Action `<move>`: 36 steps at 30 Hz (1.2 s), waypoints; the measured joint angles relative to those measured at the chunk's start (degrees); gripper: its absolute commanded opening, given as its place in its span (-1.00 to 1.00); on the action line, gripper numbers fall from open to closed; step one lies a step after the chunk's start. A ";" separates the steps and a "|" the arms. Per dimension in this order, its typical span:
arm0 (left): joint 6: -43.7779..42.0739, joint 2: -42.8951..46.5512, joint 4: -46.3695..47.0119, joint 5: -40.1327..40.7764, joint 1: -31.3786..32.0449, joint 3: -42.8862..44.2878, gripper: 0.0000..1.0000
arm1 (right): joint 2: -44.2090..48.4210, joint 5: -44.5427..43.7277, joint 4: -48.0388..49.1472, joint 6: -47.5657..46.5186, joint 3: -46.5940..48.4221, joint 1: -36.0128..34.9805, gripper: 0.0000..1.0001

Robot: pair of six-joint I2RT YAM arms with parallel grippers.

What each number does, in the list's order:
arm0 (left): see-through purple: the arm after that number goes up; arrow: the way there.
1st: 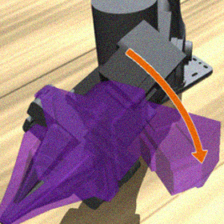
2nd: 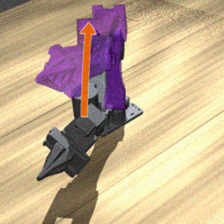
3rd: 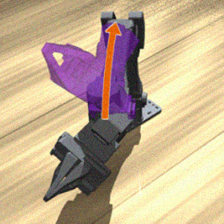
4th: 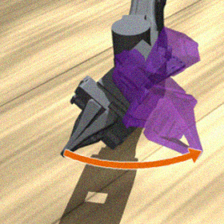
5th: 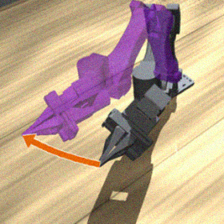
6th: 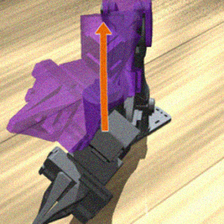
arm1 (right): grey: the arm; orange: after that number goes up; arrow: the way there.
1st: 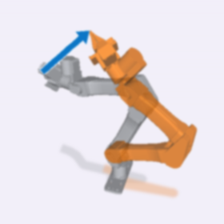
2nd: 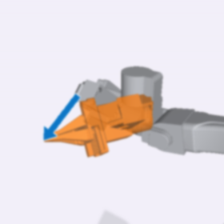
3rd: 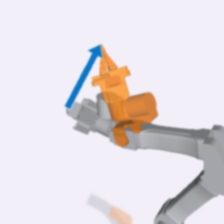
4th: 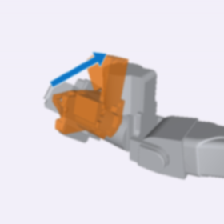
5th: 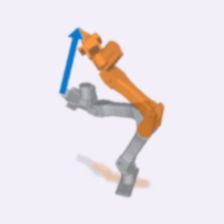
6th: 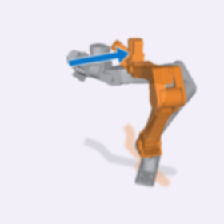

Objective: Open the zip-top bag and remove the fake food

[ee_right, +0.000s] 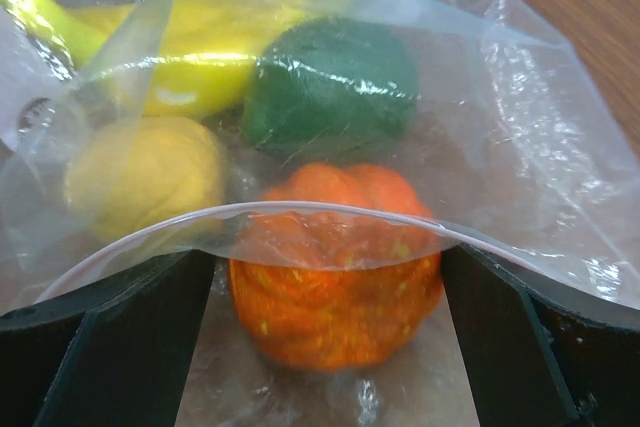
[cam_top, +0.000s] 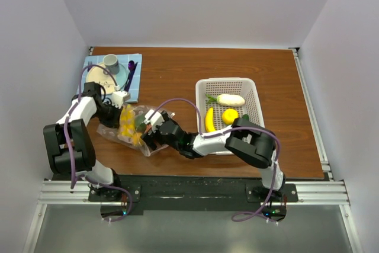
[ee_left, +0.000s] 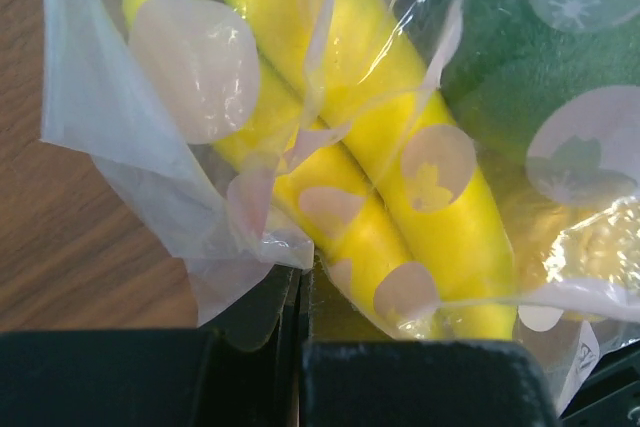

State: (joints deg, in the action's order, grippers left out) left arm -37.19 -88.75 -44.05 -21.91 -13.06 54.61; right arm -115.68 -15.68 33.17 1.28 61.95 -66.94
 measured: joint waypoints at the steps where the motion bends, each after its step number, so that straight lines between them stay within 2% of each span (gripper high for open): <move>1: -0.28 0.00 -0.15 0.00 0.00 0.00 -1.00 | -0.70 0.15 0.09 -0.04 0.44 0.00 0.97; 5: -1.73 0.00 -1.38 -0.22 0.17 -0.02 -1.00 | -2.51 0.37 0.02 0.11 0.79 0.26 0.82; 8: -2.47 -0.04 -2.03 -0.24 0.42 -0.13 -1.00 | -2.80 1.07 0.04 0.70 0.59 0.55 0.56; 9: -2.49 -0.07 -2.10 -0.24 0.46 -0.13 -1.00 | -2.78 1.40 0.20 0.98 0.44 0.66 0.36; 11: -2.47 -0.09 -2.08 -0.26 0.46 -0.13 -1.00 | -1.92 2.45 0.72 2.05 -0.83 1.05 0.17; 12: -2.45 -0.09 -2.05 -0.26 0.48 -0.15 -1.00 | -0.72 3.30 0.81 2.91 -2.38 1.25 -0.01; 15: -2.25 -0.17 -1.81 -0.20 0.59 -0.15 -1.00 | 5.66 4.81 0.59 4.59 -9.03 1.49 -0.17; 23: -0.42 -1.31 -0.39 0.70 0.76 -0.13 -1.00 | 30.47 3.96 -4.72 8.37 -19.37 1.55 -0.13; 26: 0.07 -1.38 -0.28 0.94 0.76 -0.13 -1.00 | 40.44 -2.08 -9.66 8.31 -20.83 2.14 -0.13; 27: 0.07 -1.38 -0.31 0.92 0.76 -0.13 -1.00 | 42.69 -3.89 -10.45 8.52 -21.33 3.15 0.00; 29: 0.07 -1.38 -0.46 0.70 0.76 -0.02 -1.00 | 46.62 -8.74 -11.56 9.77 -22.82 7.54 0.38; 31: 0.11 -1.36 -0.83 0.44 0.76 0.28 -1.00 | 47.32 -13.33 -13.94 12.35 -23.32 12.50 0.68; 32: 0.11 -1.36 -1.07 0.17 0.76 0.61 -1.00 | 46.71 -15.78 -15.87 14.08 -23.32 14.82 0.97; 36: 0.20 -1.09 -2.25 -1.14 0.76 2.40 -1.00 | 41.86 -21.90 -24.06 19.32 -22.84 18.93 0.97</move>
State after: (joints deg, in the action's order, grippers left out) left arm -36.99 -89.84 -46.30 -23.05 -12.29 57.01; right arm -73.82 -37.58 9.10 20.60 39.11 -48.01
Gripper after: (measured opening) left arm 0.018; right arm 0.979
